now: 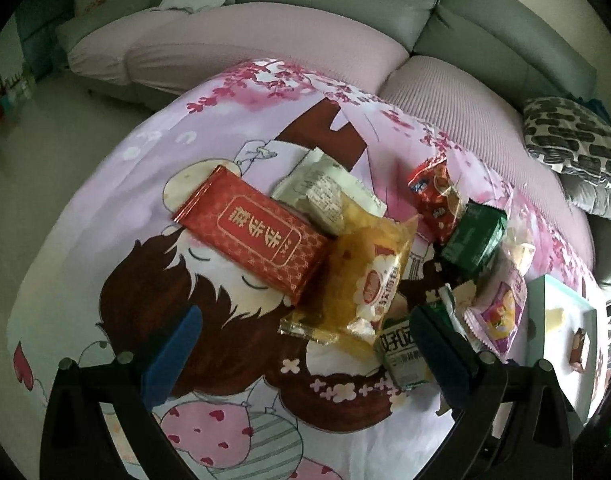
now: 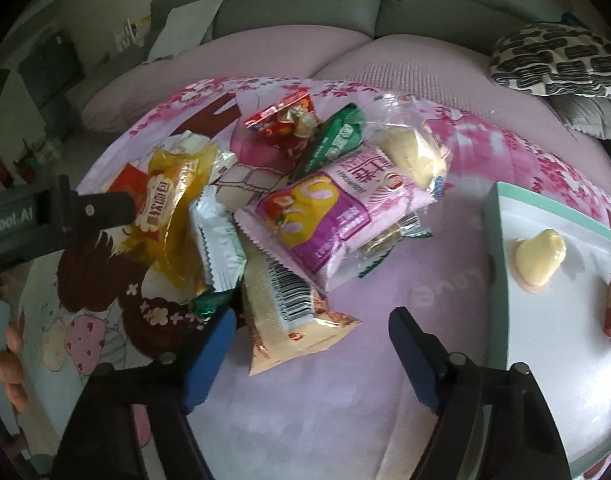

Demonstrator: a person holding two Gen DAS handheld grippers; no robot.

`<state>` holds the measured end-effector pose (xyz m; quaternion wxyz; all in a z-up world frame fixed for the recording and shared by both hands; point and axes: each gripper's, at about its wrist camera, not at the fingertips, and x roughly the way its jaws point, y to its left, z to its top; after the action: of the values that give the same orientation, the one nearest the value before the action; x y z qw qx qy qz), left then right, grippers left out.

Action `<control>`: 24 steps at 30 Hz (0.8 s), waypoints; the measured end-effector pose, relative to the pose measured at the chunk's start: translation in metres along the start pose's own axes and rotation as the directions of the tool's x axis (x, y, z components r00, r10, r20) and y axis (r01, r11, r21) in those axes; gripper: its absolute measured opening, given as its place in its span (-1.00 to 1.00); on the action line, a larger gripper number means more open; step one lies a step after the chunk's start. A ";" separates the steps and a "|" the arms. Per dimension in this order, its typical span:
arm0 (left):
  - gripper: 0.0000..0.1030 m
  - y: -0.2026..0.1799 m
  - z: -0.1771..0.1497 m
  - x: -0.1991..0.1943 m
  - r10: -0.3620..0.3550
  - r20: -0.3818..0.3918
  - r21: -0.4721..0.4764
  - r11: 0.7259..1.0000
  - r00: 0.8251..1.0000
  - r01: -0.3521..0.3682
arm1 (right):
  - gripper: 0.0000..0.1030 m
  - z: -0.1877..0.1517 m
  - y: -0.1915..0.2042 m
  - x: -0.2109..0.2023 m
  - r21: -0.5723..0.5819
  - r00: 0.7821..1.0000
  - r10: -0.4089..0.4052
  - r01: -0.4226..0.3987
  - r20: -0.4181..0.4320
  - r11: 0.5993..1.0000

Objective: Organize snacks
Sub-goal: 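Grasp the yellow bread bag with the left tool while the right tool grasps the green-white biscuit pack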

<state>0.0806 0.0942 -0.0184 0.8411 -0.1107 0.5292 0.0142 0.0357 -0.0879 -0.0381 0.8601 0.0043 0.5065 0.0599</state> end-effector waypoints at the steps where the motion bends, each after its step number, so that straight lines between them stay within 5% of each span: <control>1: 1.00 -0.001 0.002 0.001 -0.002 0.004 0.004 1.000 1.000 0.002 | 0.52 0.001 0.000 0.000 -0.001 1.000 0.004 -0.004 0.000 1.000; 9: 0.99 -0.002 0.010 0.011 -0.026 0.000 0.005 1.000 1.000 0.026 | 0.31 0.007 0.004 -0.012 -0.020 1.000 0.022 -0.022 0.020 1.000; 24: 0.98 0.006 0.012 0.008 -0.087 -0.010 0.008 0.996 0.996 0.087 | -0.11 0.018 0.022 -0.019 -0.006 0.981 0.196 -0.196 0.013 0.981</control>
<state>0.0945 0.1020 -0.0218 0.8388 -0.1303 0.5280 -0.0250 0.0401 -0.0671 -0.0110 0.8535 0.0526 0.4977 0.1454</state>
